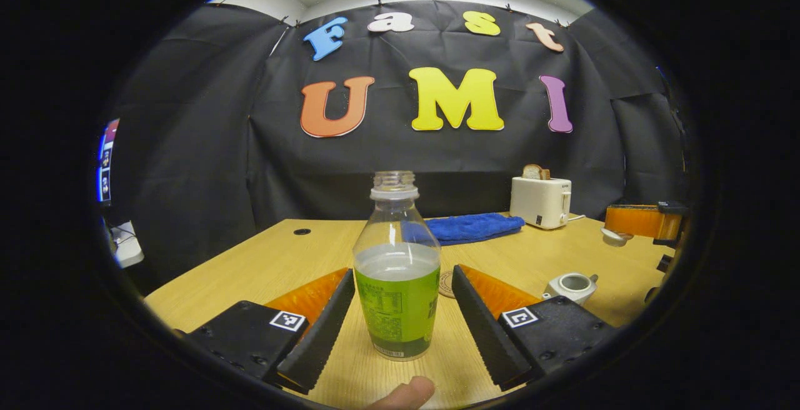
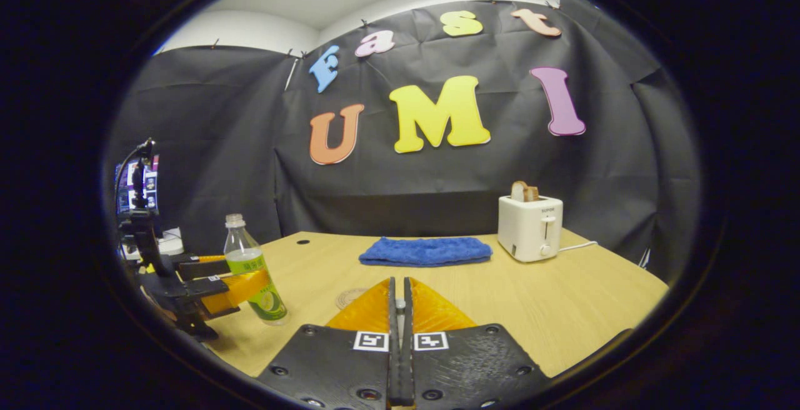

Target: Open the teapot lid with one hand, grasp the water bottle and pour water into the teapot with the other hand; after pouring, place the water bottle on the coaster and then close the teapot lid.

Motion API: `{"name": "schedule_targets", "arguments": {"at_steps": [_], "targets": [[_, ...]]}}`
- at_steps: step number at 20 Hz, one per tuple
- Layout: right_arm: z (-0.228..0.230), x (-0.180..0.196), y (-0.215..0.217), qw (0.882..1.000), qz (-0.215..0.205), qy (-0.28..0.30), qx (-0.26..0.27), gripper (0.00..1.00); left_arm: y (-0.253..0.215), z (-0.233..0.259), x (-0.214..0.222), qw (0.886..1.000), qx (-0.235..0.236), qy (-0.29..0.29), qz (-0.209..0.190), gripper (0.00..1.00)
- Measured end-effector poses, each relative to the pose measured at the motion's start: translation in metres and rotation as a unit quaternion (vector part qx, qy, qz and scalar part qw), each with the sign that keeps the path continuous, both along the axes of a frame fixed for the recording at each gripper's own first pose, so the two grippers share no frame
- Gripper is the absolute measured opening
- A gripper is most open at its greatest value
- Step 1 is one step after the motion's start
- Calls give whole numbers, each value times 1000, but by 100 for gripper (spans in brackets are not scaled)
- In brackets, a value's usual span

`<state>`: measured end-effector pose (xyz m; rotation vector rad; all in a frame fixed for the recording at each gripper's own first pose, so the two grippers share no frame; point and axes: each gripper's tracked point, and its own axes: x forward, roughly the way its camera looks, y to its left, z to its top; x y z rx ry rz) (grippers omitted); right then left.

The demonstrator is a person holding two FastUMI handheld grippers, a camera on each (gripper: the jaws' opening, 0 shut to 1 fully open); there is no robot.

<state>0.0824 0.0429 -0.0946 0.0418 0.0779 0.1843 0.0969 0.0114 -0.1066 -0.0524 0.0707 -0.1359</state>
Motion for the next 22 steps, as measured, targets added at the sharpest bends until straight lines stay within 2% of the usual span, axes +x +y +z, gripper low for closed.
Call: {"name": "schedule_targets", "arguments": {"at_steps": [2,5,8,11,16,19,22], "targets": [[-1,0,1,1000,2,2,0,0,7,-11,5,1000,-7,16,17,98],[-2,0,1,1000,3,2,-3,0,3,-11,5,1000,-11,13,9,95],[-2,-1,1,1000,3,5,-5,0,-1,-12,3,1000,-2,10,0,80],[4,-5,-2,1000,-4,2,-2,0,1,-10,-1,1000,18,17,2,78],[12,-19,-28,1000,-13,10,3,0,12,0,-12,992,110,31,48,76],[27,-20,-48,1000,-25,1,-14,0,-3,13,-15,986,162,24,36,77],[38,-18,-58,999,-32,-5,-20,0,-15,8,-16,974,221,43,25,76]]}}
